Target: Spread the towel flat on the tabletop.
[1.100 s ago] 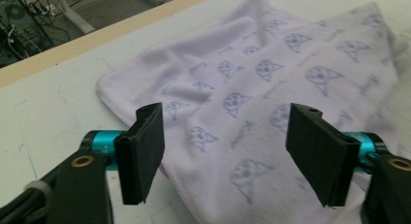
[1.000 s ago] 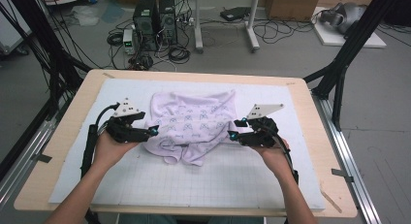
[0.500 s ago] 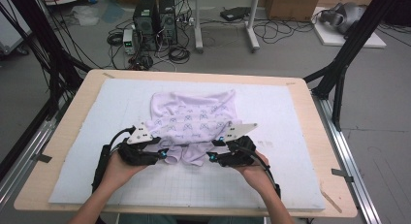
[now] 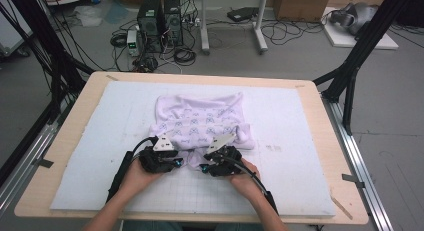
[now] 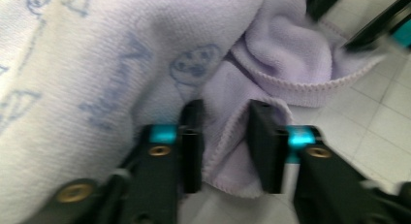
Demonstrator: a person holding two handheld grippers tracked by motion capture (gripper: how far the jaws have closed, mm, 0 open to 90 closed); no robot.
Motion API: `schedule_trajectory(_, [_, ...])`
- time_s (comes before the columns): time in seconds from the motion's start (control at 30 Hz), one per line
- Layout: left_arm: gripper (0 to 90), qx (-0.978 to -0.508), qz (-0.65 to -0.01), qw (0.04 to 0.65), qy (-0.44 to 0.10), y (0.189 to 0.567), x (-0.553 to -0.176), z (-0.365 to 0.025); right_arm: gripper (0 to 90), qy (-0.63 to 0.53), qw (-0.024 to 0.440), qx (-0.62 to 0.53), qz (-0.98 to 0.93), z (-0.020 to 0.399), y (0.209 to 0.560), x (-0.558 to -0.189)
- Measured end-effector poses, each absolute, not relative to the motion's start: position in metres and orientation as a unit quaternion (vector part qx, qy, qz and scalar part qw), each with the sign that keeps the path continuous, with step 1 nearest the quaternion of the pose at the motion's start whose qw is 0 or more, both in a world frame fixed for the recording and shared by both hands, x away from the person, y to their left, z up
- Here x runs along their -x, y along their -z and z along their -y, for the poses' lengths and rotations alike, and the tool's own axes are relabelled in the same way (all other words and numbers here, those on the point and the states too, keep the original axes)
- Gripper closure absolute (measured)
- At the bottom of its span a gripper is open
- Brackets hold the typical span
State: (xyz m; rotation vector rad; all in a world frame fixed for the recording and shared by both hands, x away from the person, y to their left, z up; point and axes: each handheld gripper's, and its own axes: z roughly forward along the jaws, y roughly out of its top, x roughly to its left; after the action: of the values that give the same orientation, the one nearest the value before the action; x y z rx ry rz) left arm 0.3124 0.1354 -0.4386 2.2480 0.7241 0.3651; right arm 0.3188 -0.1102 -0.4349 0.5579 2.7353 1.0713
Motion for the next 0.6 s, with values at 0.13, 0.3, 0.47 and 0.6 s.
schedule_trajectory(0.13, [84.7,-0.873,-0.285,0.370,-0.138,0.438,-0.314,-0.138,84.4,-0.364,0.061,-0.184,-0.911,0.108,0.438,-0.320])
schedule_trajectory(0.3, [86.5,-0.864,-0.286,0.389,-0.143,0.427,-0.308,-0.147,88.4,-0.370,0.064,-0.184,-0.908,0.118,0.433,-0.319])
schedule_trajectory(0.47, [86.6,-0.850,-0.294,0.414,-0.142,0.415,-0.301,-0.165,88.5,-0.390,0.070,-0.189,-0.899,0.147,0.420,-0.313])
schedule_trajectory(0.6, [86.6,-0.838,-0.301,0.429,-0.150,0.409,-0.293,-0.181,88.6,-0.404,0.078,-0.201,-0.889,0.176,0.412,-0.303])
